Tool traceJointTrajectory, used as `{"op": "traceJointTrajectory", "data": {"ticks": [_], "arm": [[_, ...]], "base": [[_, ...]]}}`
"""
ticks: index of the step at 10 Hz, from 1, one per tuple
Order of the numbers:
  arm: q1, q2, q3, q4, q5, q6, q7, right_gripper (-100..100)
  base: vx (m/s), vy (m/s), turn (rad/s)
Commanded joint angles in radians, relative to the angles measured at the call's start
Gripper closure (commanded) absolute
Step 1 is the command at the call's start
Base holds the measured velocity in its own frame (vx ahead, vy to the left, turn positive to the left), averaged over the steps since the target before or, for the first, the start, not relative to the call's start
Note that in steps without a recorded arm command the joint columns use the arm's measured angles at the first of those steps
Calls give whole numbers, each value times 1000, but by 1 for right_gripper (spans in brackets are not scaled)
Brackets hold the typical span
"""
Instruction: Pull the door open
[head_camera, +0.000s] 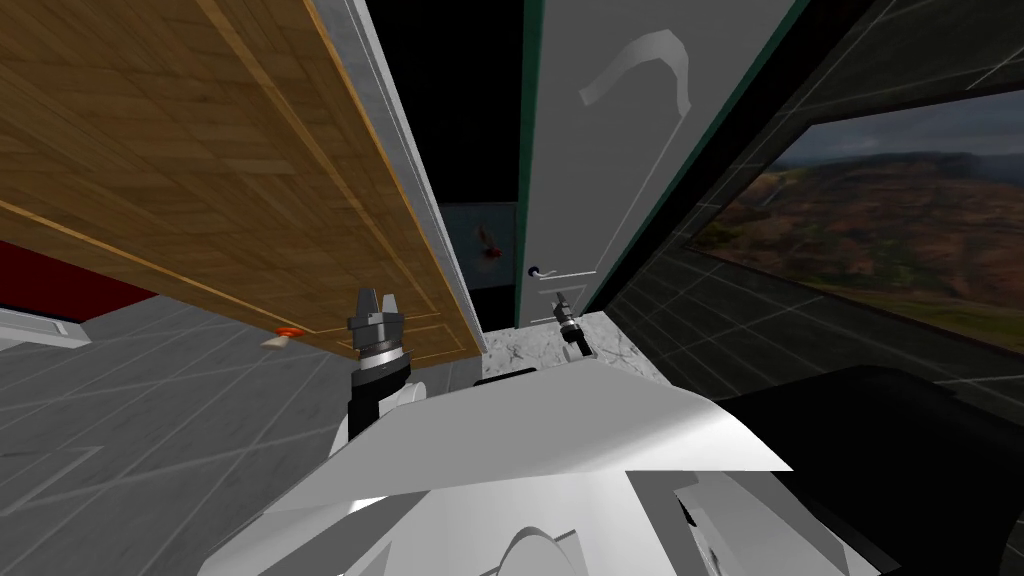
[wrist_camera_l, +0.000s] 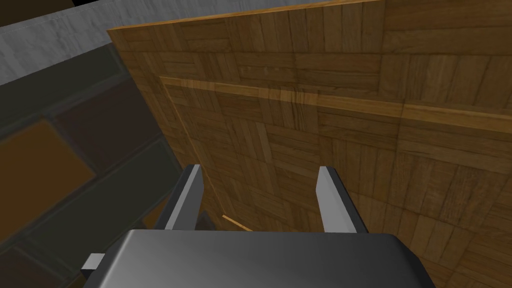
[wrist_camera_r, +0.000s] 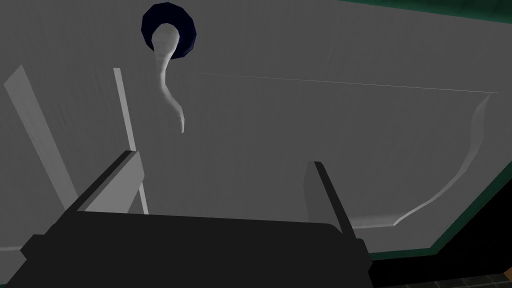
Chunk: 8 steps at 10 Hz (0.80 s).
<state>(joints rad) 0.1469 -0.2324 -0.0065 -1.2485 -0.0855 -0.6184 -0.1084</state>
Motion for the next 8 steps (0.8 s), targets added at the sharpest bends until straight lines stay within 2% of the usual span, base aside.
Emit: {"op": "traceJointTrajectory", "data": {"ticks": [1, 8], "arm": [[-17, -11, 1, 45, -2, -4, -7, -100], [-78, -50, 3, 209, -9, -12, -34, -100]], "base": [[110, -27, 48], [104, -36, 57]]}}
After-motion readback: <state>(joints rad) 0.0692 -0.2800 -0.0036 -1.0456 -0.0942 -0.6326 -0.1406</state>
